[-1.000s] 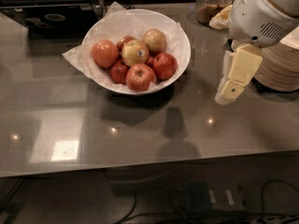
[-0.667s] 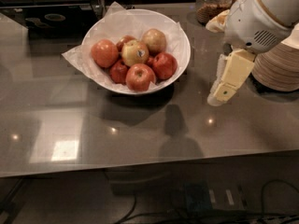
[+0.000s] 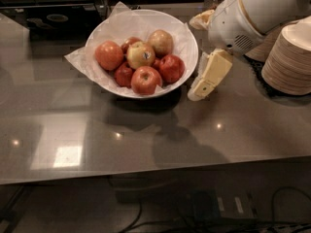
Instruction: Pick apple from white bowl
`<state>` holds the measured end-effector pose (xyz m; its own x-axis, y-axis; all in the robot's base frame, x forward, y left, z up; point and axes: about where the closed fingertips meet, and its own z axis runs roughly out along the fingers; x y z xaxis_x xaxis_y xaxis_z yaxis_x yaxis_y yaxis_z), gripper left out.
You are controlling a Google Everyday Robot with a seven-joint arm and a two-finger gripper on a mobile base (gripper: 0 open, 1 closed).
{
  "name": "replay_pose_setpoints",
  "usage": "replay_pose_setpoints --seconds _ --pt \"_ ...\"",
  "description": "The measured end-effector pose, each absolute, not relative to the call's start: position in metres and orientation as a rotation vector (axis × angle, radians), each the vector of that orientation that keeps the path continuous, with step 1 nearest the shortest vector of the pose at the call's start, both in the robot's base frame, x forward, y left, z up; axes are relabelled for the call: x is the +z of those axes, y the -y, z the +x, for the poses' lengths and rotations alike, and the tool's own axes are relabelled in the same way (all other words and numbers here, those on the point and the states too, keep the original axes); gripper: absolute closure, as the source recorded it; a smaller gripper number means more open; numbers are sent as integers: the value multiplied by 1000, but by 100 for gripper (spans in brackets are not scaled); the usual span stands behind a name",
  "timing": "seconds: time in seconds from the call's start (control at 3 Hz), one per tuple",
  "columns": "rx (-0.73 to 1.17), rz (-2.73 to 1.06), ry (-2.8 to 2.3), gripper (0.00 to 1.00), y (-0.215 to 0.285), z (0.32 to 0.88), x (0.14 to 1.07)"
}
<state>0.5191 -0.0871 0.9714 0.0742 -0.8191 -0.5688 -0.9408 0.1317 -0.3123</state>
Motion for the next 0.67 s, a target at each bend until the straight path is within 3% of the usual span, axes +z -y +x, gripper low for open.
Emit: replay_pose_setpoints --seconds 0.67 --pt "246 -1742 -1600 0 69 558 998"
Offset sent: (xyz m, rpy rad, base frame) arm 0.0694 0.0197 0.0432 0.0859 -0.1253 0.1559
